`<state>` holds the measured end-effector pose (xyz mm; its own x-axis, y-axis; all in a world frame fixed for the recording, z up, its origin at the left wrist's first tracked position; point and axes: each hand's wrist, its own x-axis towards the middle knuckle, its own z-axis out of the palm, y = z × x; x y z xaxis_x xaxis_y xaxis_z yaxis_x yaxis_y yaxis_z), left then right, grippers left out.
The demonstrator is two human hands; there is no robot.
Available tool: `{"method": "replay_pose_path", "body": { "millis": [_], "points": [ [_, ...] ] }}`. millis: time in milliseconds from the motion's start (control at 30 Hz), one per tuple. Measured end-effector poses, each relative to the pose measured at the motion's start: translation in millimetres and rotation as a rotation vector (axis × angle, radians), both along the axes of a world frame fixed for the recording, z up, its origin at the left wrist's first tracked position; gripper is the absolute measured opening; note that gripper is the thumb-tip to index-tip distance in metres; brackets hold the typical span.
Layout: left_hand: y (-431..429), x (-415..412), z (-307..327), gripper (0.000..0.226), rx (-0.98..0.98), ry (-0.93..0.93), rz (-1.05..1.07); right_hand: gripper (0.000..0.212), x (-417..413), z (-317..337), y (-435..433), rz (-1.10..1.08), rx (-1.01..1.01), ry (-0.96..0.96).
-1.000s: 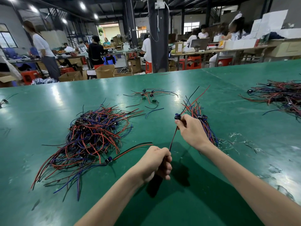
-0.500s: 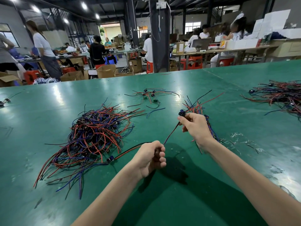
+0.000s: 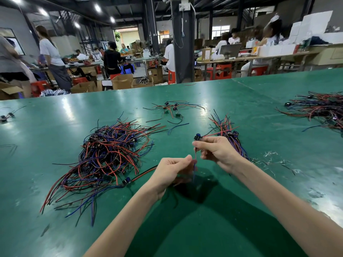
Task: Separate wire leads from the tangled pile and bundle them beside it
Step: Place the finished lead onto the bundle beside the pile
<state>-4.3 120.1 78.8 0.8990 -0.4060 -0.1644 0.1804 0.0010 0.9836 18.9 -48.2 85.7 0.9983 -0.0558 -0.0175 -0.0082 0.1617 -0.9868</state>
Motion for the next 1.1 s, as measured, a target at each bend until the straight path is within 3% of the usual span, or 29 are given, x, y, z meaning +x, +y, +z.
{"method": "replay_pose_path", "body": {
  "millis": [200, 533, 733, 1100],
  "points": [
    [-0.2, -1.3, -2.7, 0.012, -0.004, -0.056, 0.052, 0.01, -7.3, -8.6, 16.5, 0.132, -0.093, 0.008],
    [0.9, 0.3, -2.2, 0.013, -0.06, -0.062, 0.107, 0.011, -7.6, -11.2, 16.7, 0.266, -0.07, 0.084],
    [-0.3, -1.3, -3.5, 0.012, -0.074, 0.001, 0.064, 0.01, -6.2, -10.9, 13.8, 0.235, -0.121, 0.056],
    [-5.0, -4.8, -8.0, 0.013, 0.036, -0.115, 0.02, 0.011, -3.5, -9.6, 9.6, 0.126, -0.26, -0.08]
  ]
}}
